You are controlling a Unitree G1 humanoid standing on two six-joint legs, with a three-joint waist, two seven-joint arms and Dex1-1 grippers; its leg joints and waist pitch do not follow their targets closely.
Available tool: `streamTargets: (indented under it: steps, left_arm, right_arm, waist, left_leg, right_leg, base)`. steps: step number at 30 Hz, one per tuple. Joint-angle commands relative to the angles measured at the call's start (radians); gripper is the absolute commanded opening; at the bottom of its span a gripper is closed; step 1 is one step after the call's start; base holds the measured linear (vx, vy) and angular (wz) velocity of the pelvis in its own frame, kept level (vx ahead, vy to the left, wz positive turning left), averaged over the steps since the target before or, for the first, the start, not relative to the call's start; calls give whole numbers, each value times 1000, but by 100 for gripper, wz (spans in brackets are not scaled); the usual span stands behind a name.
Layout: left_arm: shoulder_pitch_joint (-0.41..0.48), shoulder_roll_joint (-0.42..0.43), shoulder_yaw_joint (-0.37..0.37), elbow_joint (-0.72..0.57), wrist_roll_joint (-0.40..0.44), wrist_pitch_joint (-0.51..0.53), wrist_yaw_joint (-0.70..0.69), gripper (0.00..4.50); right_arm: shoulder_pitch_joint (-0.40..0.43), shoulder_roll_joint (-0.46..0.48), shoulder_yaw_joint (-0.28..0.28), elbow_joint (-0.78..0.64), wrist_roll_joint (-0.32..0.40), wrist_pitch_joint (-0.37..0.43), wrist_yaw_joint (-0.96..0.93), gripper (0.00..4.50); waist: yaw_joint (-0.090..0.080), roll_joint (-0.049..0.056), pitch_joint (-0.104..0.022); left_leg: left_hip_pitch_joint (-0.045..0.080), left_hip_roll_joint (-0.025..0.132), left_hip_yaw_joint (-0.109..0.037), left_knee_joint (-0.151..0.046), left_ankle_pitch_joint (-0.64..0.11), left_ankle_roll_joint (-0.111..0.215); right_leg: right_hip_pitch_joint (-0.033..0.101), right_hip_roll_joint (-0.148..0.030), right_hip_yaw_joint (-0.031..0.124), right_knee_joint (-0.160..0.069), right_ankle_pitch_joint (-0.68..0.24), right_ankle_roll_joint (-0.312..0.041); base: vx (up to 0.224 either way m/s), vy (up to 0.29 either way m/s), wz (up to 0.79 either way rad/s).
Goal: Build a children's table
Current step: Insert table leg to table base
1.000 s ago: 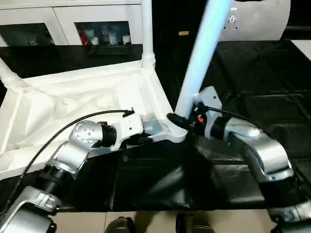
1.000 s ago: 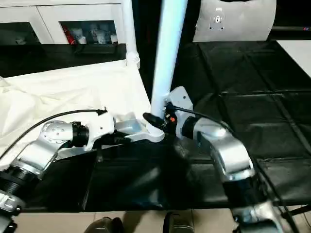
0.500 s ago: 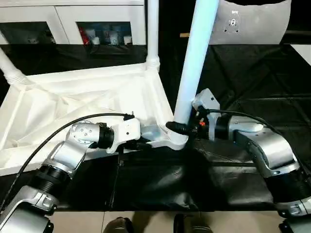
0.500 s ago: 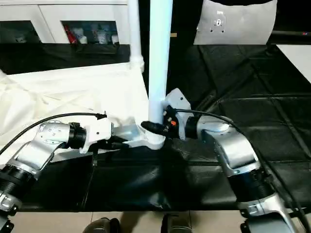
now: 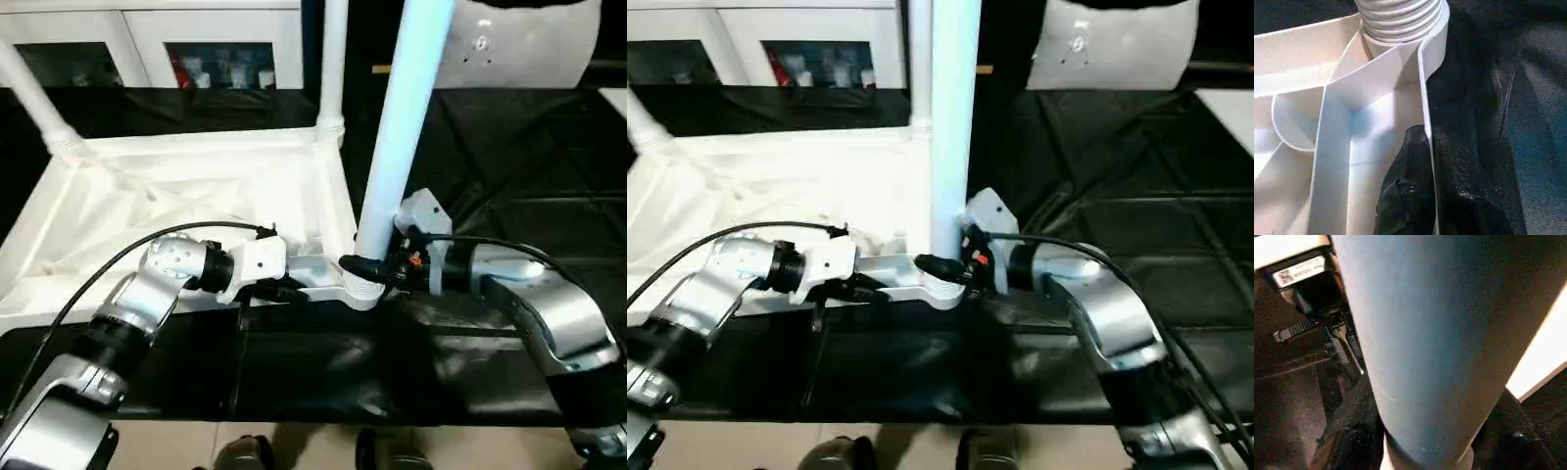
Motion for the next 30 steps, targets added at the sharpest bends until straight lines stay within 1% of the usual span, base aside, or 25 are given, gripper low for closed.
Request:
streamTargets:
  steps: [1,2,4,5,8,9,10,11,12,13,14,15,17,19,20,21,22,23,24,25,26,27,28,29,30]
  left_arm:
    - [-57,-20,-12,21,19,-30,17,0]
    - [-60,-20,-9,25,18,-29,14,0]
    - [-70,-19,-4,41,19,-35,6,0]
    - [-74,-17,-3,48,20,-39,3,0]
    - [-82,-14,0,63,22,-49,-4,0]
    - [-84,-13,2,67,21,-51,-8,0]
    - [-84,-13,4,68,20,-50,-9,0]
    - [-85,-14,5,72,19,-52,-11,0]
    - [-82,-13,9,71,18,-47,-9,0]
    - [-81,-13,10,70,18,-46,-8,0]
    - [-66,-7,20,53,13,-22,2,0]
    - [-61,-5,22,47,12,-15,5,0]
    - [-48,0,30,30,8,5,14,0]
    - [36,37,69,-85,13,118,84,0]
    - [37,37,70,-87,13,120,85,0]
    - [69,41,92,-145,7,181,119,0]
    - [116,38,121,-236,6,270,169,0]
    - [140,34,134,-282,11,313,198,0]
    - [159,31,144,-318,15,346,220,0]
    - [189,17,151,-372,29,391,252,0]
    - [189,17,151,-372,29,391,252,0]
    - [221,-10,152,-433,54,439,292,0]
    - [241,-30,151,-475,72,474,319,0]
    - [258,-58,142,-520,97,513,348,0]
    - [258,-58,142,-520,97,513,348,0]
  right_arm:
    - [81,7,111,20,-1,44,39,190]
    - [89,5,114,12,-4,43,38,190]
    - [103,-2,125,1,-7,44,45,190]
    - [109,-6,132,-5,-8,43,49,190]
    - [122,-9,145,-11,-11,45,52,190]
    - [124,-8,146,-12,-11,47,52,190]
    - [126,-7,145,-11,-13,47,52,190]
    - [128,-7,144,-11,-14,47,52,190]
    - [130,-3,141,-8,-15,47,48,190]
    - [130,-2,140,-7,-16,47,47,190]
    - [131,9,132,2,-17,48,32,190]
    - [131,12,130,4,-18,49,28,190]
    - [130,21,123,11,-19,50,16,190]
    - [106,78,75,82,-56,37,-93,190]
    - [106,79,75,83,-56,36,-95,190]
    - [94,98,57,108,-70,31,-138,190]
    - [80,128,33,133,-85,23,-198,190]
    - [74,144,21,142,-93,21,-230,190]
    - [69,157,13,148,-98,20,-254,190]
    - [63,177,3,156,-108,15,-288,190]
    - [63,177,3,156,-108,15,-288,190]
    - [55,199,-4,164,-117,8,-322,190]
    - [48,213,-10,172,-123,2,-343,190]
    - [37,231,-17,188,-137,-15,-379,190]
    - [37,231,-17,188,-137,-15,-379,190]
  waist:
    - [-10,0,-22]
    - [-8,1,-21]
    - [-5,3,-19]
    - [-3,11,-15]
    - [-3,8,-11]
    - [-2,11,-9]
    - [-3,7,-10]
    - [-1,9,-8]
    - [-2,3,-8]
    - [-2,5,-5]
    - [-2,7,-4]
    - [-2,3,-5]
    - [-5,5,-2]
    - [-12,6,-1]
    - [-23,7,8]
    - [-29,7,11]
    - [-44,15,10]
    - [-50,23,14]
    - [-65,28,24]
    - [-64,39,23]
    - [-45,52,25]
    - [-34,43,29]
    - [-53,-22,20]
    - [-35,-14,20]
    - [-42,-27,30]
  left_leg:
    - [37,38,-31,-85,-483,12]
    - [39,36,-31,-87,-470,15]
    - [34,39,-31,-93,-442,21]
    - [34,40,-33,-94,-447,20]
    - [32,41,-33,-98,-446,21]
    - [33,41,-33,-99,-446,22]
    - [33,41,-33,-99,-445,22]
    - [34,41,-33,-100,-446,21]
    - [35,38,-32,-99,-449,21]
    - [36,38,-34,-100,-451,20]
    - [38,37,-34,-101,-456,19]
    - [40,37,-35,-101,-453,18]
    - [35,38,-38,-106,-459,14]
    - [34,42,-45,-109,-494,-5]
    - [35,36,-50,-109,-541,-11]
    - [40,34,-53,-108,-569,-14]
    - [47,39,-63,-105,-609,-23]
    - [44,44,-68,-114,-633,-26]
    - [21,59,-86,-139,-726,-23]
    - [1,73,-98,-157,-776,-33]
    - [-39,108,-101,-226,-919,-58]
    - [-46,113,-96,-244,-942,-57]
    - [46,16,-66,-112,-654,-68]
    - [84,-18,-53,-25,-463,-26]
    - [29,-26,-68,7,-172,33]
  right_leg:
    - [9,-76,38,-108,-690,-78]
    - [12,-79,39,-112,-707,-70]
    - [15,-81,42,-113,-695,-73]
    - [13,-81,42,-113,-694,-74]
    - [16,-83,45,-111,-687,-80]
    - [15,-84,45,-113,-699,-80]
    - [15,-85,45,-113,-706,-79]
    - [13,-85,46,-114,-721,-76]
    - [13,-85,44,-118,-749,-66]
    - [11,-86,44,-120,-767,-61]
    - [9,-87,43,-125,-792,-51]
    - [8,-89,42,-126,-803,-49]
    - [10,-88,41,-127,-807,-45]
    - [8,-93,36,-122,-826,-47]
    - [3,-88,24,-134,-870,-30]
    - [1,-83,15,-141,-891,-13]
    - [9,-90,-4,-140,-848,-20]
    - [17,-89,-13,-139,-811,-27]
    - [44,-74,-37,-123,-742,-12]
    - [71,-77,-31,-79,-661,-23]
    - [108,-63,-11,67,-420,-73]
    - [104,-56,13,102,-323,-66]
    - [-4,-102,59,-72,-733,-65]
    - [-32,-140,65,-141,-951,-44]
    - [13,-170,74,-145,-1062,-27]
  base:
    - [0,0,0]
    - [0,0,0]
    - [0,0,0]
    - [0,0,0]
    - [0,0,0]
    - [0,0,0]
    - [0,0,0]
    - [0,0,0]
    - [0,0,0]
    - [0,0,0]
    - [0,0,0]
    - [0,0,0]
    - [0,0,0]
    - [0,0,0]
    - [0,0,0]
    - [0,0,0]
    - [0,0,0]
    - [0,0,0]
    - [-35,51,-17]
    - [-87,49,-13]
    - [-87,49,-13]
    - [-59,7,15]
    - [39,-57,11]
    - [39,-57,11]
    - [79,-32,-29]
